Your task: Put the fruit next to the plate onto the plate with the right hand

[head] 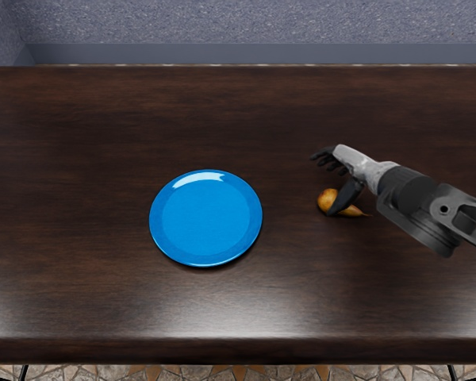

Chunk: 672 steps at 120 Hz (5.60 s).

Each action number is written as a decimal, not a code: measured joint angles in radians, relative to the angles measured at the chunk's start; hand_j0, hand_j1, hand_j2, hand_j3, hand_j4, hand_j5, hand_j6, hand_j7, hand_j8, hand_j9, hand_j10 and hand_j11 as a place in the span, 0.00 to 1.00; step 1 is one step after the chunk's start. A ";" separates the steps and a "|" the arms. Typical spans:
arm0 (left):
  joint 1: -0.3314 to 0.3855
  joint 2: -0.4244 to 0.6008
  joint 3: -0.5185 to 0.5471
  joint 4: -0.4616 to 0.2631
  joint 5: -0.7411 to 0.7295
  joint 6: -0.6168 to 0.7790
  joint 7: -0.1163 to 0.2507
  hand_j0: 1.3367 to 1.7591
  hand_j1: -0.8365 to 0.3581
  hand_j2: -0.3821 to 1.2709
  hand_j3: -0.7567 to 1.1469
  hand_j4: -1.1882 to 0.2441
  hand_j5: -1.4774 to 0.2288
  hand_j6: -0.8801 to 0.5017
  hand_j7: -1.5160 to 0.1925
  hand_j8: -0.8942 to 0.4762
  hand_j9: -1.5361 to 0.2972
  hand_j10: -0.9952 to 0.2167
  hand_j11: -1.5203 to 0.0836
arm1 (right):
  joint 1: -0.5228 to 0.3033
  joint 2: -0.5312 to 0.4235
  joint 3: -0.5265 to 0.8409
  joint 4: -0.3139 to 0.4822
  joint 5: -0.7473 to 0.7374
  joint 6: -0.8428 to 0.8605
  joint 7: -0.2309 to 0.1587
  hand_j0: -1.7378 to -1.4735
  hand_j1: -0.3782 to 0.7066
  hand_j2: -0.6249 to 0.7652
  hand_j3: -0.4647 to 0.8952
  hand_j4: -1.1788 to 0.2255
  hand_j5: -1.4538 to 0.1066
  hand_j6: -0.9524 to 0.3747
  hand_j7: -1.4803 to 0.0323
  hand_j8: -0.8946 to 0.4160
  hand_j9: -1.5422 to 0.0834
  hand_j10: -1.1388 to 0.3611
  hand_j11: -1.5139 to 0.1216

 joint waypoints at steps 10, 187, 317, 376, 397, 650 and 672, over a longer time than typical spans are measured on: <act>0.000 0.000 0.000 0.000 0.000 0.000 0.000 0.76 0.99 0.23 0.40 0.83 0.87 0.64 0.89 0.65 0.84 0.82 0.95 | -0.009 0.003 0.000 0.005 0.000 -0.001 0.000 0.30 0.36 0.41 0.34 0.62 0.68 0.49 0.72 0.45 0.71 0.56 0.69; 0.000 0.000 0.000 0.000 0.000 0.000 0.000 0.76 0.99 0.23 0.40 0.83 0.87 0.64 0.89 0.65 0.84 0.82 0.95 | -0.064 0.017 -0.016 0.002 -0.061 -0.045 0.000 0.32 0.68 0.42 0.34 0.46 0.50 0.34 0.53 0.39 0.52 0.43 0.49; 0.000 0.000 0.000 0.000 0.000 0.000 0.000 0.76 0.99 0.23 0.40 0.83 0.87 0.64 0.89 0.65 0.84 0.82 0.95 | -0.008 0.067 0.023 0.038 -0.044 -0.036 0.000 0.30 0.61 0.49 0.34 0.43 0.45 0.28 0.48 0.33 0.49 0.40 0.47; 0.000 0.000 0.000 0.000 0.000 0.000 0.000 0.76 0.99 0.23 0.40 0.83 0.87 0.64 0.89 0.65 0.84 0.82 0.95 | 0.042 0.135 0.024 0.060 -0.039 -0.034 0.000 0.30 0.60 0.48 0.34 0.44 0.45 0.28 0.49 0.33 0.49 0.39 0.47; 0.000 0.000 0.000 0.000 0.000 0.000 0.000 0.76 0.99 0.23 0.40 0.83 0.87 0.64 0.89 0.65 0.84 0.82 0.95 | 0.053 0.169 0.024 0.060 -0.038 -0.035 0.000 0.30 0.60 0.47 0.34 0.44 0.45 0.28 0.49 0.33 0.49 0.40 0.47; 0.000 0.000 0.000 0.000 0.000 0.000 0.000 0.76 0.99 0.23 0.40 0.83 0.87 0.64 0.89 0.65 0.84 0.82 0.95 | 0.029 0.479 -0.016 -0.078 -0.082 -0.041 0.000 0.30 0.17 0.44 0.34 0.75 0.82 0.62 0.87 0.59 0.85 0.67 0.82; 0.000 0.000 0.000 0.000 0.000 0.000 0.000 0.76 0.99 0.23 0.40 0.83 0.87 0.64 0.89 0.65 0.84 0.82 0.95 | 0.056 0.466 -0.011 -0.076 -0.071 -0.037 0.000 0.30 0.08 0.45 0.34 0.80 0.89 0.68 0.93 0.64 0.91 0.72 0.88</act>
